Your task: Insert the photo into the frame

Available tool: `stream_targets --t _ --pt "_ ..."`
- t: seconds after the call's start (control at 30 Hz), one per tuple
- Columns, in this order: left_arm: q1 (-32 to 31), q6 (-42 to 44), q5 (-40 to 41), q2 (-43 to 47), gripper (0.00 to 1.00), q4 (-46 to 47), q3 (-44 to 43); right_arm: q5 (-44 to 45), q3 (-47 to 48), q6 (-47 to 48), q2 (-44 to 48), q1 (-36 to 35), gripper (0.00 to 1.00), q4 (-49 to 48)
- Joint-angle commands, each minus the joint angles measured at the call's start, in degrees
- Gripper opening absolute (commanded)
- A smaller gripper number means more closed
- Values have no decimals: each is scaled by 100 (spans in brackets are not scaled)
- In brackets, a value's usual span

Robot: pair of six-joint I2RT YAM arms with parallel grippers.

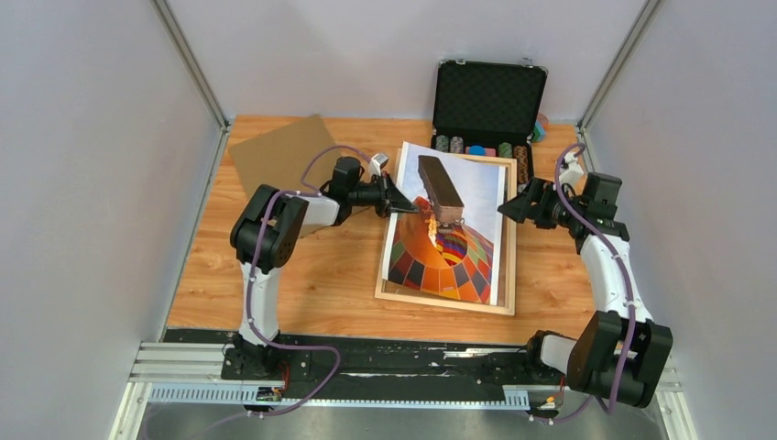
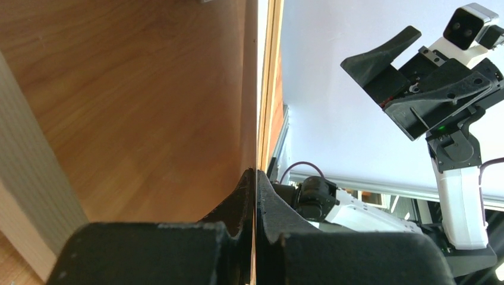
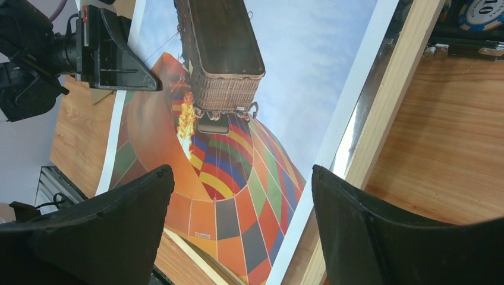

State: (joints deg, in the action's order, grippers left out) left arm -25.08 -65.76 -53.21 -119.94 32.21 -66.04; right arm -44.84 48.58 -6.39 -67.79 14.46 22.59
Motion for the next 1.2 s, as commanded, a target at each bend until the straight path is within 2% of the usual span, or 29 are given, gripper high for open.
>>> stream_targets --t 0.0,0.43,1.17 --pt "-119 -83 108 -90 0 216 -4 2 142 -121 -54 72 83 -407" --pt "-163 -379 362 -278 0 624 45 -134 48 -125 -22 239 83 -479" --pt "-272 -192 555 -521 0 359 -125 -310 11 -125 -94 381 83 -501"
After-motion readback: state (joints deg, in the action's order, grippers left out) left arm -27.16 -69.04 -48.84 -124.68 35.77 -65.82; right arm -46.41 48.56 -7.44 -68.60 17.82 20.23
